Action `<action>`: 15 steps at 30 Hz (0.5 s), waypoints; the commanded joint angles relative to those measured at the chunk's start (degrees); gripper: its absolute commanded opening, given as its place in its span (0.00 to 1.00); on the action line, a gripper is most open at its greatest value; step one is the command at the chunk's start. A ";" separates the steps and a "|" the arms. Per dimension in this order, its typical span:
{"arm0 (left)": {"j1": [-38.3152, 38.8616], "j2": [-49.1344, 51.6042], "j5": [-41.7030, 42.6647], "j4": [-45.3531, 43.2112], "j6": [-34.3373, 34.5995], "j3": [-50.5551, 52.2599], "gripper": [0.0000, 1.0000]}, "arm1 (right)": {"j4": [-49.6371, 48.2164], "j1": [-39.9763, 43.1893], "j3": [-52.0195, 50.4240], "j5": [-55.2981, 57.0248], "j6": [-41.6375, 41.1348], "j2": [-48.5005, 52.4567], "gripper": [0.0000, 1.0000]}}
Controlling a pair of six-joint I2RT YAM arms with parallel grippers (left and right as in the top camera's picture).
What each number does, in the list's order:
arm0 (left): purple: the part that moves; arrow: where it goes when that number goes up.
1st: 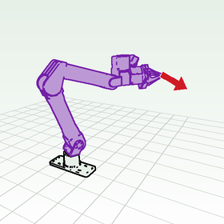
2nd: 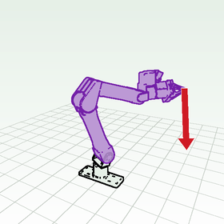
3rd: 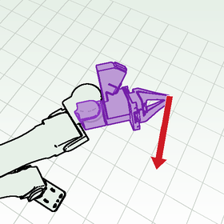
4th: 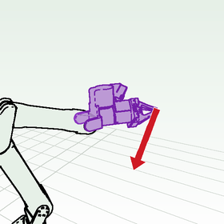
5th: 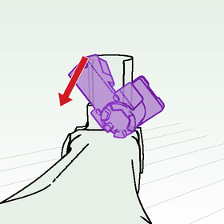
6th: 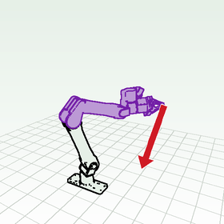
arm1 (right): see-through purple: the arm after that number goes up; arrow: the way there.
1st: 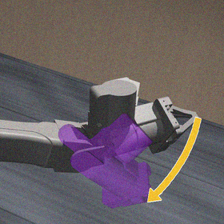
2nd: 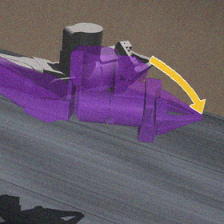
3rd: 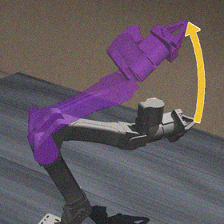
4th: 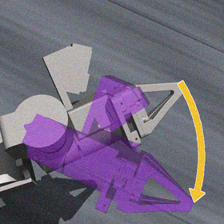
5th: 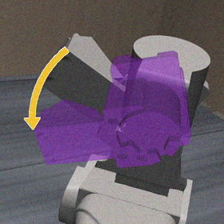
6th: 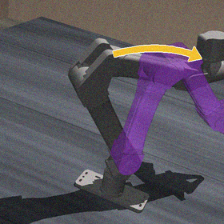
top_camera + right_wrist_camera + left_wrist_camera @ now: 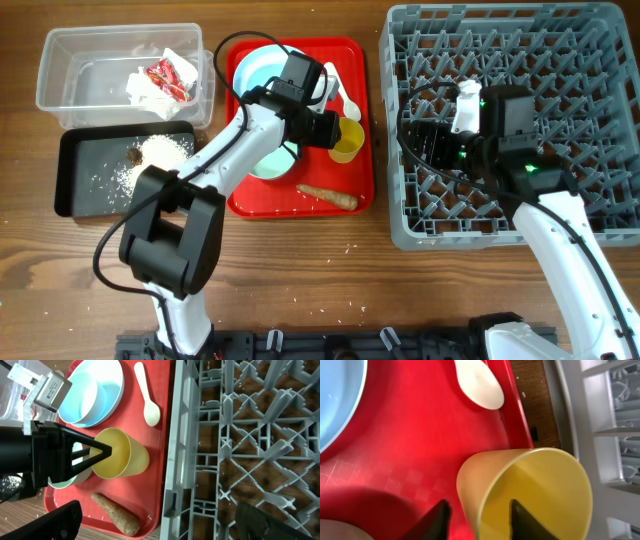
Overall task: Sort waste into correct bins and load items into the dishwasher rack
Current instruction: 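Grasp the yellow cup with left gripper and lift it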
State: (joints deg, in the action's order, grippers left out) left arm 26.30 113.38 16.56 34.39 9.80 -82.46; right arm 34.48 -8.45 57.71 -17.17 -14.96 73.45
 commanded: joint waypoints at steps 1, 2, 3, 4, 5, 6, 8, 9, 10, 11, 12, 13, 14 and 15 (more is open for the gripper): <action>0.13 0.98 -0.57 -0.59 -0.31 -0.04 0.24 | -0.13 -0.15 1.05 -0.76 -0.20 0.39 1.00; 0.13 1.20 -0.57 -0.74 -0.31 -0.04 0.20 | -0.11 -0.15 1.05 -0.76 -0.22 0.39 1.00; 0.13 1.77 -0.55 -0.87 -0.31 -0.04 0.17 | -0.09 -0.15 1.05 -0.76 -0.24 0.39 1.00; 0.13 2.05 -0.55 -0.85 -0.31 -0.04 0.12 | -0.09 -0.15 1.05 -0.76 -0.22 0.39 1.00; 0.13 2.47 -0.55 -0.83 -0.31 -0.04 0.09 | -0.09 -0.15 1.05 -0.76 -0.24 0.39 1.00; 0.13 2.80 -0.55 -0.81 -0.28 -0.04 0.04 | -0.11 -0.15 1.05 -0.76 -0.24 0.39 1.00; 0.11 3.04 -0.52 -0.87 1.18 -0.07 0.04 | -0.13 -0.15 1.05 -0.76 -0.79 0.39 1.00; -0.24 2.75 -0.24 -1.05 2.86 -0.09 0.04 | -0.22 -0.15 1.05 -0.79 -2.27 0.39 1.00; -0.70 2.34 0.68 -1.05 4.22 -0.09 0.04 | -0.55 -0.15 1.05 -1.14 -3.13 0.39 1.00; -1.64 1.60 3.93 -1.03 4.61 -0.11 0.04 | -1.29 -0.15 1.05 -2.43 -3.15 0.39 1.00; -3.13 0.63 8.94 -1.07 4.61 -0.13 0.04 | -2.97 -0.15 1.05 -5.11 -3.02 0.39 1.00; -5.40 -0.55 15.91 -1.05 4.63 -0.17 0.04 | -4.81 -0.15 1.05 -7.78 -2.99 0.39 1.00; -8.02 -1.55 24.22 -1.05 4.63 -0.17 0.04 | -6.82 -0.15 1.05 -10.54 -2.82 0.39 1.00; -10.01 -2.03 31.19 -1.05 4.61 -0.17 0.04 | -8.59 -0.15 1.05 -13.25 -1.90 0.39 1.00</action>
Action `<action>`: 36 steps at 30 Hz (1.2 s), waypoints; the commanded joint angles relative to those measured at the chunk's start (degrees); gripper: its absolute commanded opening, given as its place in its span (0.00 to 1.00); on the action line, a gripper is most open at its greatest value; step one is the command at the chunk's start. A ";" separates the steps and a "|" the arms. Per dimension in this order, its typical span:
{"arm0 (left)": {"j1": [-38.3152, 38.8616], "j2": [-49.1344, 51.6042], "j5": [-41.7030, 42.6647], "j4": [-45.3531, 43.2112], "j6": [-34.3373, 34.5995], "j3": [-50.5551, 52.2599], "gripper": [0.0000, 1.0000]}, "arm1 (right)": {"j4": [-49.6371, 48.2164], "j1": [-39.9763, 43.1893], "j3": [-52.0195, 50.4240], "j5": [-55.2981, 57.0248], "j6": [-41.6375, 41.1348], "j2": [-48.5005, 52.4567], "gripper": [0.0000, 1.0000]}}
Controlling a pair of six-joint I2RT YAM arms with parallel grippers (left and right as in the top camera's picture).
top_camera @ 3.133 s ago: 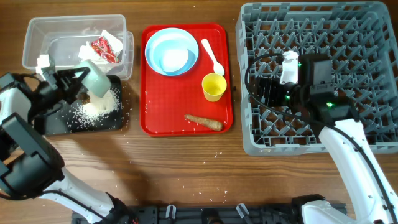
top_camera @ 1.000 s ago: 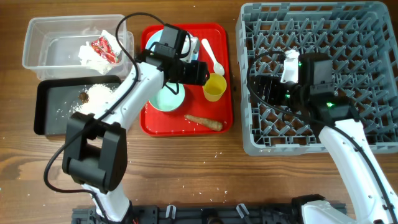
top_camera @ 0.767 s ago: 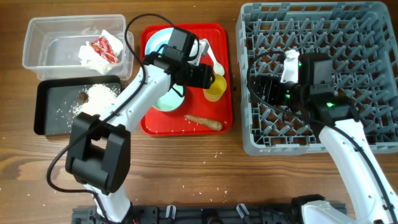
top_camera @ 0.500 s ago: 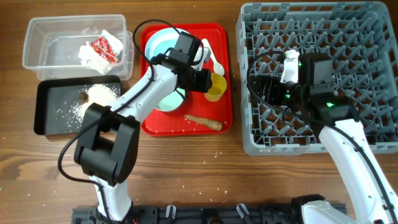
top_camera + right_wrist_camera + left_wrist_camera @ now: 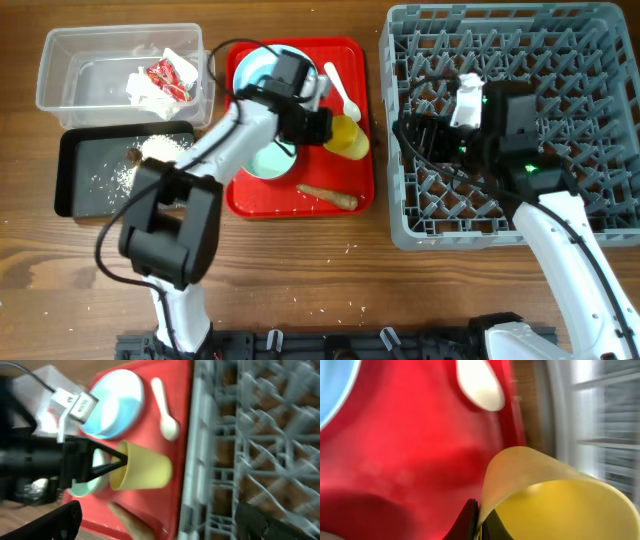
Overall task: Sort waste into correct bins and load items into the dishwasher rack
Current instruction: 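Grasp the yellow cup with left gripper and lift it, then hand the yellow cup from left gripper to right gripper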
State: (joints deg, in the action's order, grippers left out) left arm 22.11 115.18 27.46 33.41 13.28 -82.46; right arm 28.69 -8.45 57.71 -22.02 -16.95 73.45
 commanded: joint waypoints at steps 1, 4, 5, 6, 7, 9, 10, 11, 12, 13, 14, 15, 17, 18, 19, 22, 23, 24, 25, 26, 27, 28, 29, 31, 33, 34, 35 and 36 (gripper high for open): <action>-8.39 -4.09 29.53 -0.09 1.11 -0.17 0.04 | -4.22 -0.15 1.05 -10.82 1.22 0.42 1.00; -13.16 -4.09 46.90 -0.07 1.11 -0.17 0.04 | -6.99 -0.15 1.05 -16.81 4.74 0.96 1.00; -14.21 -4.09 51.45 -0.13 1.11 -0.17 0.04 | -8.07 -0.15 1.05 -19.41 6.08 1.49 1.00; -14.88 -4.09 55.04 -0.28 1.09 -0.17 0.04 | -9.27 -0.15 1.05 -22.27 7.37 2.16 1.00; -15.26 -4.09 57.75 -0.31 1.09 -0.17 0.04 | -11.10 -0.15 1.05 -26.38 8.92 3.15 1.00; -15.17 -4.09 62.38 -0.28 1.09 -0.17 0.04 | -16.90 -0.15 1.05 -34.82 9.49 5.33 1.00; -14.97 -4.09 62.90 0.00 1.33 -0.17 0.04 | -19.74 -0.15 1.05 -38.07 9.44 6.23 1.00; -14.78 -4.09 62.90 0.37 1.36 -0.15 0.04 | -22.82 -0.15 1.05 -41.40 9.27 7.19 1.00; -14.36 -4.09 62.90 0.52 1.40 -0.15 0.04 | -24.90 -0.15 1.05 -43.17 9.22 7.96 1.00; -13.84 -4.09 62.90 0.63 1.81 -0.17 0.04 | -26.38 -0.15 1.05 -43.65 8.26 8.68 1.00; -13.46 -4.09 62.90 0.63 2.25 -0.15 0.04 | -27.08 -0.15 1.05 -43.67 7.78 9.33 1.00; -12.98 -4.09 62.90 0.63 2.49 -0.15 0.04 | -27.56 -0.17 1.05 -43.69 7.76 9.75 1.00; -12.13 -4.09 62.90 0.63 2.62 -0.17 0.04 | -28.72 -0.52 1.05 -43.98 7.76 10.51 1.00; -11.58 -4.09 62.90 0.63 2.62 -0.17 0.04 | -29.73 -1.01 1.05 -44.11 7.76 10.88 0.99; -10.91 -4.09 62.90 0.63 2.64 -0.17 0.04 | -30.27 -1.55 1.05 -44.09 7.80 11.10 0.99; -9.53 -4.09 62.90 0.63 2.64 -0.17 0.04 | -31.01 -2.95 1.05 -44.09 7.93 11.54 0.90; -9.33 -4.09 62.90 0.63 2.64 -0.17 0.04 | -31.04 -2.97 1.05 -44.11 7.87 11.54 0.86; -9.18 -4.09 62.90 0.61 2.64 -0.17 0.04 | -31.01 -2.97 1.05 -44.09 7.80 11.54 0.83; -9.11 -4.09 62.88 0.61 2.64 -0.15 0.04 | -30.88 -2.97 1.05 -44.09 7.80 11.54 0.79; -9.14 -4.09 62.90 0.61 2.62 -0.15 0.04 | -30.71 -2.97 1.05 -44.11 7.80 11.54 0.77; -9.14 -4.09 62.90 0.61 2.62 -0.15 0.04 | -30.51 -2.97 1.05 -44.11 7.78 11.54 0.77; -9.14 -4.09 62.88 0.59 2.62 -0.17 0.04 | -30.27 -2.97 1.05 -44.09 7.82 11.54 0.77; -9.14 -4.09 62.88 0.57 2.62 -0.17 0.04 | -29.75 -2.97 1.05 -44.09 7.87 11.54 0.75; -9.14 -4.09 62.88 0.57 2.62 -0.15 0.04 | -28.28 -2.97 1.05 -44.09 7.96 11.54 0.70; -9.14 -4.09 62.90 0.55 2.62 -0.17 0.04 | -27.52 -3.02 1.05 -44.09 7.96 11.54 0.71; -9.14 -4.09 62.88 0.55 2.62 -0.17 0.04 | -27.36 -3.02 1.05 -44.11 7.96 11.54 0.72; -9.14 -4.09 62.88 0.52 2.60 -0.15 0.04 | -27.36 -3.02 1.05 -44.11 7.96 11.54 0.72; -9.14 -4.09 62.88 0.37 2.62 -0.15 0.04 | -27.34 -3.02 1.05 -44.13 7.89 11.54 0.72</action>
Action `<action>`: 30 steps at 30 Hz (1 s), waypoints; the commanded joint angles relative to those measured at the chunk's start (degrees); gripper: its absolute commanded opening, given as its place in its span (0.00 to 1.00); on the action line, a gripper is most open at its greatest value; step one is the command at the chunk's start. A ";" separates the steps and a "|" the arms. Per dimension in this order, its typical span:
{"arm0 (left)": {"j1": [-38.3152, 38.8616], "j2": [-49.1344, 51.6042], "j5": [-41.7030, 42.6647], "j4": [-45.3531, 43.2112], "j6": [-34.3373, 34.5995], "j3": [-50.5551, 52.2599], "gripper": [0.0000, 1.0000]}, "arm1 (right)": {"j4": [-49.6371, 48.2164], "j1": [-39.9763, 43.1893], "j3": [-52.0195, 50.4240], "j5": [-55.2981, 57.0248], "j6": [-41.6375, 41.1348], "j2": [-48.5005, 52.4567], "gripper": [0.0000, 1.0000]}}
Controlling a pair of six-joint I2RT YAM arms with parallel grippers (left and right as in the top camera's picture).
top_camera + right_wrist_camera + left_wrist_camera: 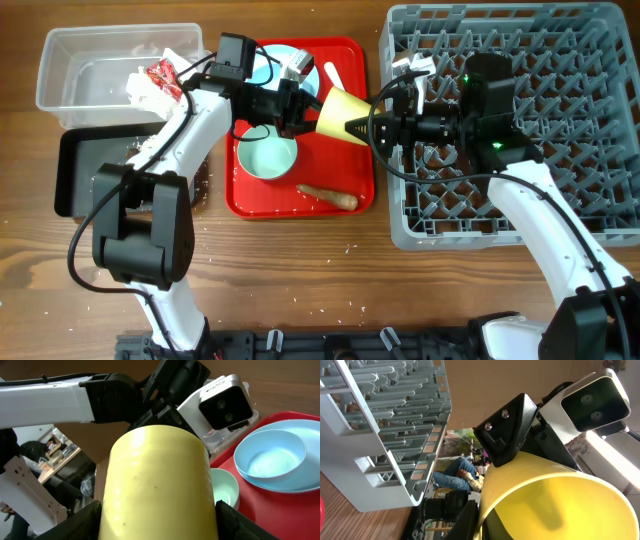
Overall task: Sort waste into correct bins and load items into the dishwasher rack
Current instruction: 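Hand the yellow cup from left gripper to right gripper, then place the yellow cup into the dish rack with right gripper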
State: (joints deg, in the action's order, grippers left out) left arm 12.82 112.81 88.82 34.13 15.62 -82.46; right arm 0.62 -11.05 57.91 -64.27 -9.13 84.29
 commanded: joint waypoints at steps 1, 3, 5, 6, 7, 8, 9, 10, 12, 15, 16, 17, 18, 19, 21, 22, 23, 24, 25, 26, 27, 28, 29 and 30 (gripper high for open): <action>0.15 -1.73 1.53 -0.37 0.28 -0.15 0.04 | 1.03 -0.42 0.85 -1.86 0.00 0.70 0.72; 0.15 -1.73 1.53 -0.39 0.26 -0.17 0.04 | 2.14 -0.42 0.83 -1.81 0.13 0.70 0.73; 0.15 -1.73 1.53 -0.79 0.28 -0.15 0.04 | 2.62 -0.42 0.57 -1.57 0.13 0.70 0.84; 0.15 -1.73 1.53 -0.81 0.28 -0.15 0.04 | 3.17 -0.42 0.57 -1.01 0.15 0.70 0.87; 0.15 -1.73 1.53 -0.79 0.26 -0.15 0.04 | 3.50 -0.42 0.57 -0.72 0.13 0.70 0.87; 0.15 -1.73 1.53 -0.79 0.28 -0.15 0.04 | 3.50 -0.42 0.57 -0.74 0.13 0.70 0.87; 0.15 -1.73 1.53 -0.79 0.26 -0.17 0.04 | 3.48 -0.42 0.57 -0.74 0.11 0.70 0.87; 0.15 -1.73 1.53 -0.79 0.26 -0.17 0.04 | 3.45 -0.42 0.57 -0.74 0.11 0.70 0.87; 0.17 -1.73 1.53 -0.79 0.26 -0.15 0.04 | 3.26 -0.42 0.57 -0.74 0.02 0.70 0.79; 0.20 -1.73 1.53 -0.79 0.26 -0.15 0.04 | 3.23 -0.42 0.57 -0.76 -0.02 0.70 0.58; 0.20 -1.73 1.49 -0.79 0.26 -0.15 0.06 | 3.23 -0.42 0.57 -0.74 -0.04 0.70 0.55; 0.20 -1.73 1.27 -0.79 0.24 -0.15 0.08 | 3.23 -0.39 0.57 -0.74 -0.04 0.70 0.54; 0.20 -1.73 0.90 -0.79 0.24 -0.15 0.12 | 3.23 -0.20 0.57 -0.74 -0.04 0.70 0.50; 0.20 -1.73 0.22 -0.76 0.26 -0.15 0.15 | 3.23 0.17 0.57 -0.74 -0.11 0.68 0.49; 0.20 -1.73 -0.04 -0.76 0.24 -0.15 0.21 | 3.26 2.01 0.57 -0.76 -0.61 0.68 0.48; 0.20 -1.70 -0.63 -0.76 0.26 -0.15 0.24 | 3.26 3.63 0.57 -0.76 -2.25 0.61 0.47; 0.20 -1.70 -1.44 -0.76 0.26 -0.15 0.26 | 3.30 5.46 0.57 -0.76 -3.85 0.48 0.47; 0.20 -1.70 -2.54 -0.76 0.26 -0.15 0.29 | 3.43 7.54 0.57 -0.74 -5.53 0.26 0.47; 0.20 -1.70 -4.26 -0.74 0.26 -0.15 0.31 | 3.93 10.03 0.59 -0.48 -7.52 -0.20 0.47; 0.20 -1.70 -8.33 -0.76 -0.04 -0.15 0.36 | 5.77 12.24 0.59 1.51 -9.38 -0.96 0.47; 0.20 -1.70 -13.66 -0.42 -2.08 -0.15 0.37 | 8.83 14.08 0.63 4.59 -9.51 -2.19 0.47; 0.22 -1.70 -19.74 0.17 -3.30 -0.15 0.37 | 12.02 14.99 0.87 7.63 -9.27 -3.28 0.47; 0.26 -1.70 -23.96 0.44 -3.39 -0.15 0.37 | 15.08 15.45 1.25 10.51 -8.76 -4.28 0.47; 0.33 -1.70 -28.44 0.61 -3.39 -0.15 0.37 | 19.96 15.63 2.10 14.86 -7.54 -5.79 0.47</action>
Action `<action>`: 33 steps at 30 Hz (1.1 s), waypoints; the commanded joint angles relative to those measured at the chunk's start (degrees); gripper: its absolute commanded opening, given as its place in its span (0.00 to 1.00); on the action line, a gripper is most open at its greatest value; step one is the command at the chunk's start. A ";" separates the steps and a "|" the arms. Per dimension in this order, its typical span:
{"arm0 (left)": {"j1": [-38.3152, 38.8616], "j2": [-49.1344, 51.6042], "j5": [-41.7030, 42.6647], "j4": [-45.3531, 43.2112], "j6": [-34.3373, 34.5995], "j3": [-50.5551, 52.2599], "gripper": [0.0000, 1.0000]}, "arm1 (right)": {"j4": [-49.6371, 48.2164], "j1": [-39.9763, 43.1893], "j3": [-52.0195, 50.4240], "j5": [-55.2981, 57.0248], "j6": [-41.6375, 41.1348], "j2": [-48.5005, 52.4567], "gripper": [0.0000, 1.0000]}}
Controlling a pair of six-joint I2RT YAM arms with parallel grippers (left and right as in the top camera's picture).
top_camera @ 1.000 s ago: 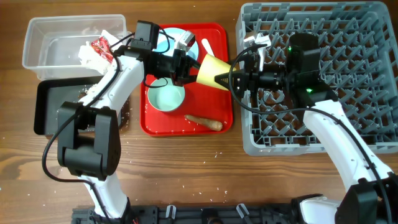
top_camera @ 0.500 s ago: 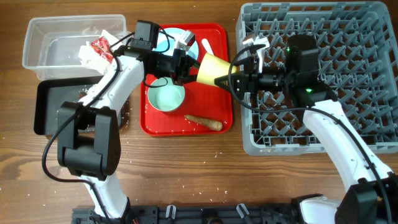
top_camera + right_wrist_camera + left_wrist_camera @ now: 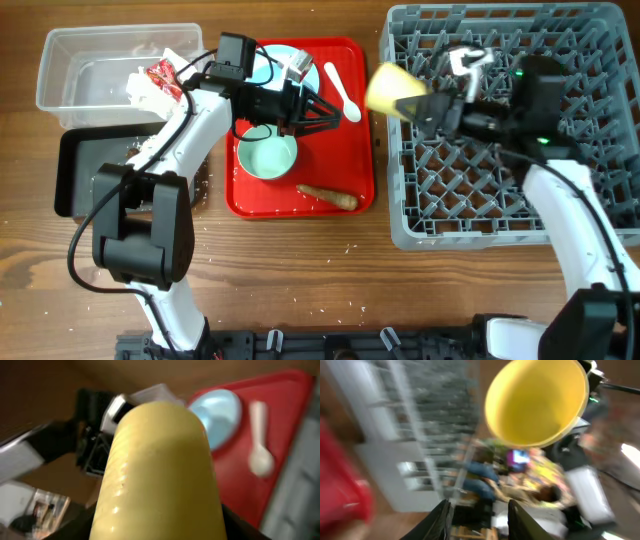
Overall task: Sort waste into correct bins and load items into the dishwasher rack
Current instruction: 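Place the yellow cup into the dish rack with right gripper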
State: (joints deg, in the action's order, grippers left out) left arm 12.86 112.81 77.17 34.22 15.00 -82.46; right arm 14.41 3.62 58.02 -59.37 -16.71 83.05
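The yellow cup [image 3: 393, 90] hangs in the air on its side between the red tray [image 3: 355, 160] and the grey dishwasher rack [image 3: 505, 225], with my right gripper [image 3: 422, 104] shut on its base. The cup [image 3: 160, 470] fills the right wrist view. In the left wrist view the cup [image 3: 537, 402] shows its open mouth, well clear of my left gripper [image 3: 477, 512]. The left gripper [image 3: 333, 111] stands open over the tray with nothing in it.
On the tray lie a blue plate [image 3: 268, 62], a mint bowl [image 3: 270, 158], a white spoon [image 3: 341, 92] and a carrot-like scrap [image 3: 328, 196]. A clear bin [image 3: 70, 75] with wrappers and a black tray [image 3: 80, 175] with rice-like scraps stand at the left.
My left gripper has let go of the yellow cup and now stands open. The right gripper holds the cup alone and has moved it right, up to the rack's left edge.
My left gripper was open around the yellow cup's rim on the tray, then shut on it. Then both grippers held the cup in the air above the tray. Now only the right gripper holds it, beside the rack.
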 commanded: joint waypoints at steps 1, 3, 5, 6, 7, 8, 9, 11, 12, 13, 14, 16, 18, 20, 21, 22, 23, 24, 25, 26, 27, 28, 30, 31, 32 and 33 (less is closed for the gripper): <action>0.44 -1.70 -20.44 0.50 -2.78 -0.15 0.37 | 11.50 0.94 3.37 14.64 1.55 -6.12 0.47; 0.55 -1.70 -25.24 0.48 -2.78 -0.15 0.36 | 22.62 0.83 7.45 24.00 2.89 -8.74 0.46; 0.52 -1.73 -28.35 0.13 -2.80 -0.15 0.32 | 35.23 0.74 13.44 34.49 3.08 -10.27 0.44; 0.52 -1.73 -29.24 -0.81 -2.80 -0.17 0.31 | 40.17 0.74 15.89 37.66 3.08 -10.45 0.44; 0.50 -1.73 -29.35 -2.14 -2.80 -0.17 0.29 | 45.07 0.74 18.27 40.33 3.04 -10.45 0.44; 0.48 -2.03 -29.55 -3.96 -2.80 -0.17 0.29 | 50.18 0.74 20.31 42.99 2.99 -10.45 0.44; 0.48 -2.67 -30.80 -5.20 -2.80 -0.17 0.29 | 54.53 0.74 21.44 45.18 2.91 -10.45 0.44; 0.48 -4.35 -35.08 -6.01 -2.84 -0.17 0.29 | 60.02 0.74 21.59 47.82 1.31 -10.29 0.45; 0.48 -5.44 -38.05 -5.92 -3.54 -0.17 0.29 | 62.07 0.74 21.59 48.76 1.20 -10.10 0.45; 0.52 -6.82 -40.79 -5.64 -5.81 -0.17 0.30 | 64.52 0.74 21.59 49.96 1.03 -9.68 0.45; 0.52 -8.00 -43.36 -5.29 -6.82 -0.17 0.33 | 66.20 0.74 21.59 50.66 0.50 -9.27 0.45; 0.52 -11.13 -52.11 -4.20 -7.43 -0.17 0.40 | 69.35 0.74 21.35 51.23 0.02 -7.43 0.45; 0.52 -12.68 -56.41 -2.54 -8.76 -0.17 0.42 | 70.12 0.74 20.35 51.23 0.04 -5.62 0.45; 0.52 -13.07 -59.63 -1.16 -8.81 -0.17 0.43 | 69.83 0.72 18.84 51.23 0.04 -4.11 0.48; 0.52 -13.07 -61.31 -0.37 -8.81 -0.17 0.44 | 69.46 0.74 17.66 51.28 0.11 -2.89 0.48; 0.52 -13.05 -62.16 0.26 -8.81 -0.17 0.46 | 68.83 0.74 16.83 51.28 0.20 -1.88 0.49; 0.52 -13.05 -62.79 1.03 -8.81 -0.17 0.47 | 67.91 0.72 16.02 51.23 0.20 -0.98 0.49; 0.52 -13.05 -63.01 1.29 -8.81 -0.17 0.47 | 67.21 0.70 15.41 51.23 0.20 -0.46 0.49; 0.52 -13.05 -63.17 1.46 -8.81 -0.17 0.48 | 66.29 0.66 14.47 51.21 0.20 0.26 0.49; 0.52 -13.05 -63.17 1.53 -8.81 -0.17 0.48 | 65.42 0.37 13.33 51.21 0.20 1.31 0.49; 0.52 -13.05 -63.17 1.57 -8.81 -0.17 0.49 | 64.59 -0.04 12.57 51.21 0.20 2.29 0.51; 0.52 -13.05 -63.17 1.60 -8.81 -0.17 0.49 | 63.52 -0.48 11.98 51.21 0.20 3.15 0.54; 0.52 -13.05 -63.14 1.66 -8.81 -0.17 0.49 | 61.26 -1.22 11.21 51.21 0.13 4.90 0.66; 0.52 -13.05 -63.17 1.88 -8.81 -0.17 0.50 | 60.17 -1.51 10.95 51.19 0.04 6.14 0.73; 0.52 -13.05 -63.17 2.16 -8.81 -0.15 0.50 | 59.93 -1.53 10.95 51.21 0.07 6.93 0.85; 0.52 -13.05 -63.17 2.54 -8.81 -0.15 0.51 | 59.87 -1.53 10.95 51.23 0.07 7.48 0.94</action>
State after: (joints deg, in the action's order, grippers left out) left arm 13.15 100.38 14.79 36.18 7.53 -82.46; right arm 74.67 2.48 69.52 -8.78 -16.32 88.42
